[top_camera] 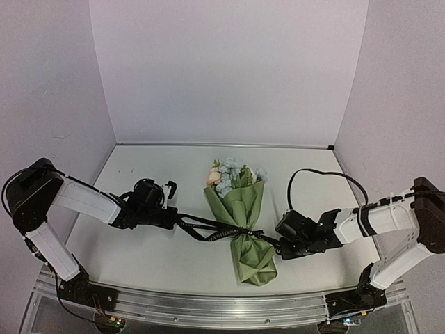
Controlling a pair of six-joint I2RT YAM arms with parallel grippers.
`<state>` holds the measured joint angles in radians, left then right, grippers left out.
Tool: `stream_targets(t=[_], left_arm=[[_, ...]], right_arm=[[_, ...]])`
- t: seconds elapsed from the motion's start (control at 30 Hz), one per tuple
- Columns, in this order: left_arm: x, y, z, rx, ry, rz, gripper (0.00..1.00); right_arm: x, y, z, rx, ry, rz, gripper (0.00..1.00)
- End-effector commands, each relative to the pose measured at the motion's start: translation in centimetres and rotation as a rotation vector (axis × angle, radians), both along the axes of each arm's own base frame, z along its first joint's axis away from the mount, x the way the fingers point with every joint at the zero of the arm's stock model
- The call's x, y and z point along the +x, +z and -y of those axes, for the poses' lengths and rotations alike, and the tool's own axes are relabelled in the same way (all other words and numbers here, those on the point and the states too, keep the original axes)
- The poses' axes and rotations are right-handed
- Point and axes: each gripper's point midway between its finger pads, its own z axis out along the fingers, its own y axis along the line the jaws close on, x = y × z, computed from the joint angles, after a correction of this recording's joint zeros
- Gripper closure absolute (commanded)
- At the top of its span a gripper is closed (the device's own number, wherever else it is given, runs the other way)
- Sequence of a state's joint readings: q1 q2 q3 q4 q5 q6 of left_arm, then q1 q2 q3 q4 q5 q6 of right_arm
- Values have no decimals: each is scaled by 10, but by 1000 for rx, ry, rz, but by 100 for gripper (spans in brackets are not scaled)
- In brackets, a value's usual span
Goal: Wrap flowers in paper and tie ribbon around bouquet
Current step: Tie the half-tied ribbon around the folded bouquet.
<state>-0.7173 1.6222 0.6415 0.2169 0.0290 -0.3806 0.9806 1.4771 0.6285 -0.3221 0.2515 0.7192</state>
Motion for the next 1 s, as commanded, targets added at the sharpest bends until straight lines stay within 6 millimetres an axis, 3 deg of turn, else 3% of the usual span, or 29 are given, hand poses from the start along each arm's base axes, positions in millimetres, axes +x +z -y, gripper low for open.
stream_targets(t=[0.0, 0.1, 0.27, 0.4, 0.6, 0.77, 0.97], left_arm=[[6, 19, 14, -42, -80, 40, 100], [5, 28, 24, -67, -135, 53, 100], [1, 42, 35, -102, -205, 79, 97], [1, 49, 39, -121, -220, 88, 85], [1, 50, 35, -132, -187, 81, 73], [5, 53, 25, -125, -114, 92, 64], [3, 56, 18, -151, -57, 77, 59]], right_arm=[[-4, 4, -20, 14, 33, -36, 100], [-4, 9, -28, 27, 62, -47, 97], [-7, 29, -28, 18, 126, -40, 66], [-11, 45, -23, 9, 151, -44, 47], [-15, 77, -21, 37, 146, -43, 43], [-7, 102, -49, 113, 135, -62, 44], [6, 100, -75, 154, 50, -99, 47]])
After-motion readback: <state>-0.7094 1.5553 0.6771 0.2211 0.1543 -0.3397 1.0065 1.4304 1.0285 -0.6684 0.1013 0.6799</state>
